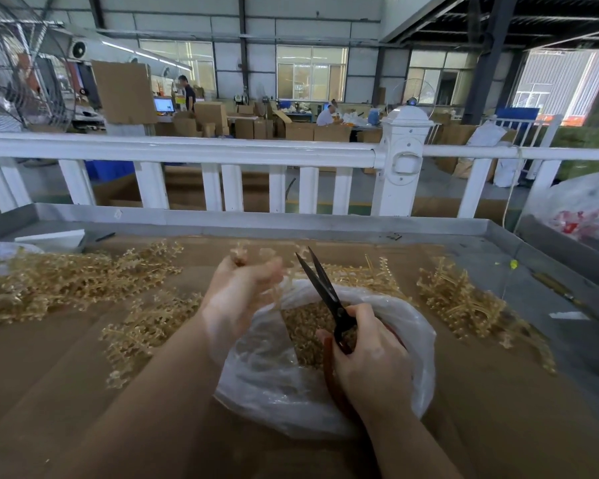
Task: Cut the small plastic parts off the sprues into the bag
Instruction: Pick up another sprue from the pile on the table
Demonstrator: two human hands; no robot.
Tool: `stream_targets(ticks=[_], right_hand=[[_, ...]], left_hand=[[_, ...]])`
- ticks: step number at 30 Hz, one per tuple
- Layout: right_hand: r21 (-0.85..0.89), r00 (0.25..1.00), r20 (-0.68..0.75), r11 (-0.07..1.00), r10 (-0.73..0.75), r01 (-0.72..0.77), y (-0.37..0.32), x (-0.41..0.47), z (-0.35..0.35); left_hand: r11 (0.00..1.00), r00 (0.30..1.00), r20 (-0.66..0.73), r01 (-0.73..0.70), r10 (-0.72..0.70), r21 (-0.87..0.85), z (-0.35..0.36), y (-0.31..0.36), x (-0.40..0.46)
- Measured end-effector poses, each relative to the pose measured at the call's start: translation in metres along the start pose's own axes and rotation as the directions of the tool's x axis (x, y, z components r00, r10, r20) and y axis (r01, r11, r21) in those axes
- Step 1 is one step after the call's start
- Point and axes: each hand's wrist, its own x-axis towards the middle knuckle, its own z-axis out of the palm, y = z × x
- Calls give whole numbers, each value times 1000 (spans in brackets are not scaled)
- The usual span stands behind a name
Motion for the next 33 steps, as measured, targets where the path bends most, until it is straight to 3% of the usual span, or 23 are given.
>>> stream_targets(ticks=[7, 16, 21, 23, 28, 33], right_hand=[[-14, 1000, 24, 1000, 2, -2, 0, -1, -1], [-3, 1000, 21, 1000, 22, -22, -1, -1, -2], [41, 999, 15, 998, 40, -41, 0, -2, -2], [43, 999, 13, 998, 41, -42, -1, -3, -3], [50, 999, 4, 998, 38, -38, -2, -3, -4], [38, 1000, 8, 999, 16, -16, -1, -2, -5]], left_hand=[[990, 987, -141, 64, -82, -129, 4, -42, -6], [1000, 996, -86, 13, -14, -10, 8, -51, -8], [997, 989, -143, -36, 46, 72, 8, -51, -5], [1000, 990, -142, -11, 8, -22, 8, -49, -5], [914, 973, 75, 232, -219, -334, 7, -42, -9], [870, 958, 59, 279, -279, -407, 6, -48, -8]])
